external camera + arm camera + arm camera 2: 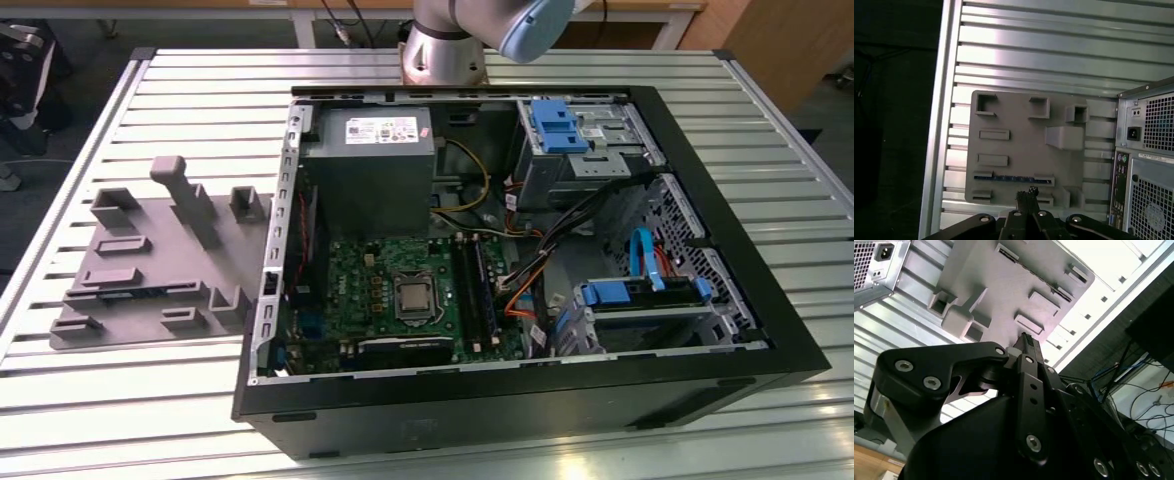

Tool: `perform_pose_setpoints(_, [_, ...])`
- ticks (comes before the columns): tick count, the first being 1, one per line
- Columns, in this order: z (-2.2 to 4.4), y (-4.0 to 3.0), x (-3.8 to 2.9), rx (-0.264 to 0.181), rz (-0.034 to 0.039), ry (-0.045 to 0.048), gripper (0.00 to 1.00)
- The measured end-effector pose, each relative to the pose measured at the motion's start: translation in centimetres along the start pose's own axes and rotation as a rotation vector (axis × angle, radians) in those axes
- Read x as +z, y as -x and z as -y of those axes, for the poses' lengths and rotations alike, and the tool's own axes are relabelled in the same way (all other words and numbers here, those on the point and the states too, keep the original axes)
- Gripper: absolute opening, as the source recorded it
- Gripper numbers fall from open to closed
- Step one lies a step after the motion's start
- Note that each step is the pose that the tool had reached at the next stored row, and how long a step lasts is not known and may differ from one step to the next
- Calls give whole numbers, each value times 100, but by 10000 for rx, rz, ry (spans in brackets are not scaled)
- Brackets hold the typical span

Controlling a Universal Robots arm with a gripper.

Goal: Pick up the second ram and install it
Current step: 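Pick up the second ram and move it above second insertion slot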

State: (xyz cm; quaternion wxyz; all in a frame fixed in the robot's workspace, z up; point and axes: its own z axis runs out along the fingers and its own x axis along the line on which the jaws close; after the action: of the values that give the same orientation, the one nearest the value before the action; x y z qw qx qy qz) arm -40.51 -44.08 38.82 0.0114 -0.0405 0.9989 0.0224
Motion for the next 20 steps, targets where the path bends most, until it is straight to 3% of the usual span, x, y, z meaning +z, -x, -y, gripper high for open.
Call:
perform_pose_setpoints(13, [-1,0,-1,-42,-3,1,11])
perform_pose_setpoints(20, [-1,-13,0,-890,-40,22,11])
